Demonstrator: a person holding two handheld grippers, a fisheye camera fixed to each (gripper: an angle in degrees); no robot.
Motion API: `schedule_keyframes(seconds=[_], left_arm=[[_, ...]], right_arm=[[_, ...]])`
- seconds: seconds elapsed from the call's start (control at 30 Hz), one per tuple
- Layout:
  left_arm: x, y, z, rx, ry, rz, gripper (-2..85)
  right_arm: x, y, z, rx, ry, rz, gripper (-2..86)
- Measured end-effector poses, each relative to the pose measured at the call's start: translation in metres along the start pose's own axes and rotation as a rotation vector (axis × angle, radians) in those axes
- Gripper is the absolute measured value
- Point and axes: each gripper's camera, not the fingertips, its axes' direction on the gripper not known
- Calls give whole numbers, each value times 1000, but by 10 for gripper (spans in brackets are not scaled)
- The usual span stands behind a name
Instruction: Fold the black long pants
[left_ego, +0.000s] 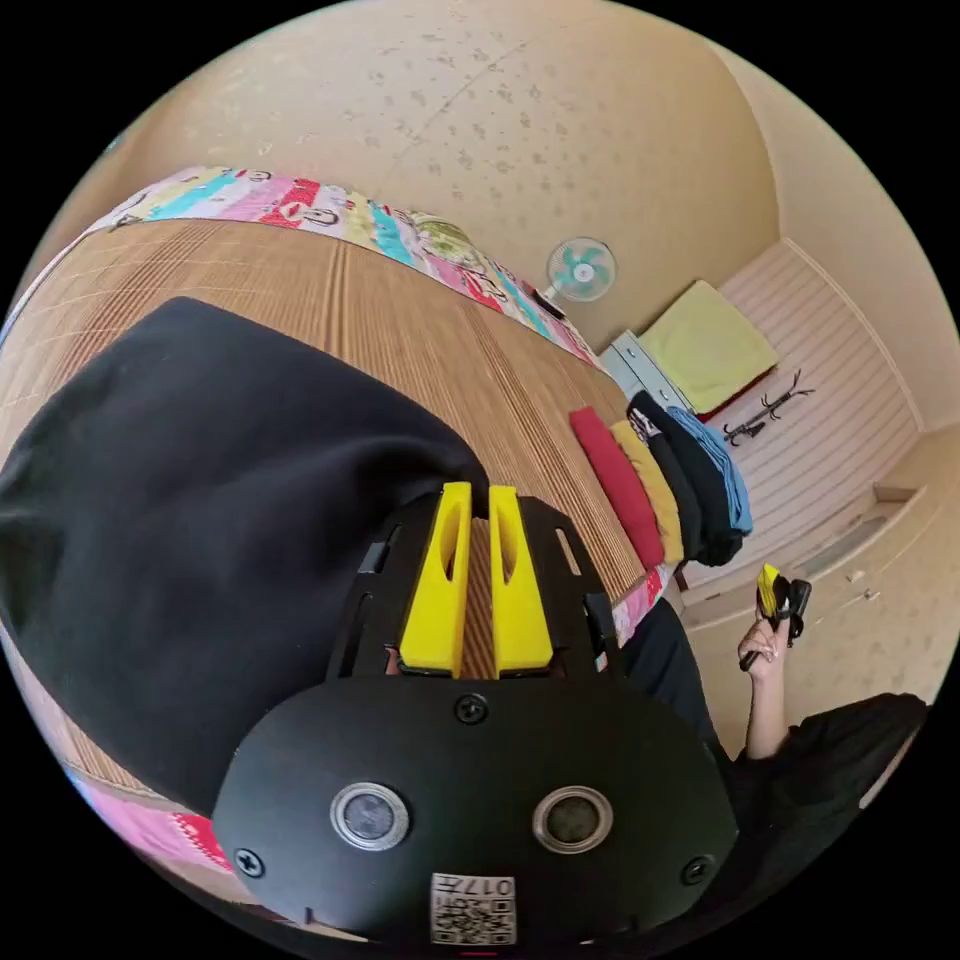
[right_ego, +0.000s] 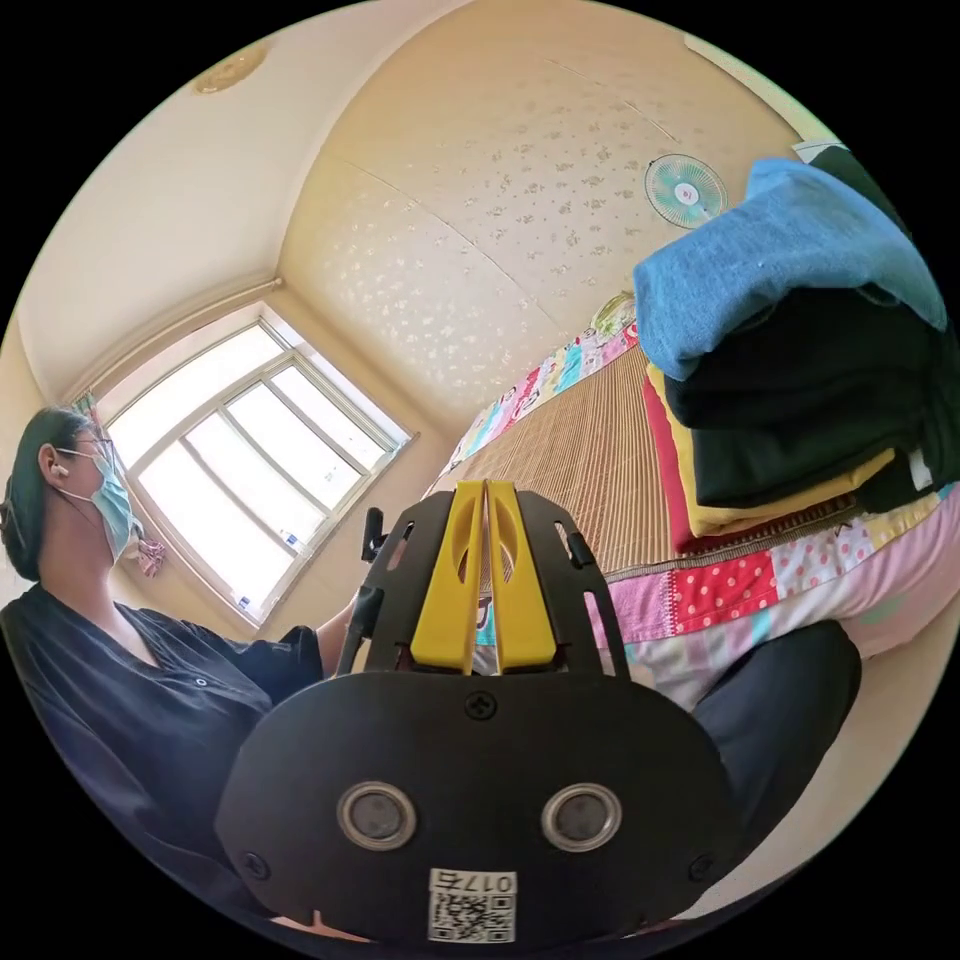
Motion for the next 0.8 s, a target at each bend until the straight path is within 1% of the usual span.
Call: schedule_keyframes(seconds=[0.03, 0.1, 0.13, 0.17, 0.23, 0.27, 0.33, 0.4, 0.5, 0.63, 0.8], left_arm=[[33, 15, 14, -26, 26, 82, 38], [71, 42, 24, -46, 67, 184, 37], [84, 61, 23, -37, 120, 193, 36], [86, 70, 21, -27, 156, 178, 36], [75, 96, 3, 46, 349, 51, 33], [70, 100, -4, 74, 398, 21, 33], [52, 99, -39, 203, 539, -93, 30], [43, 81, -62, 258, 593, -119, 28], [33, 43, -96, 281, 565, -90, 30], [45, 37, -112, 248, 386, 10, 33], [16, 78, -90, 262, 457, -107, 35]], right_arm=[[0, 0, -2, -5, 13, -5, 3], [-2, 2, -9, -30, 64, -38, 2], [-2, 2, -10, -42, 77, -47, 2], [-3, 3, -10, -68, 103, -64, 2], [-2, 4, -6, -104, 136, -89, 2], [-2, 5, -1, -123, 154, -104, 2], [0, 7, 8, -137, 171, -114, 3], [3, 8, 23, -139, 133, -119, 3], [6, 7, 40, -145, 76, -98, 4], [10, 7, 51, -176, 37, -83, 4], [23, 10, 52, -217, 67, -77, 4]])
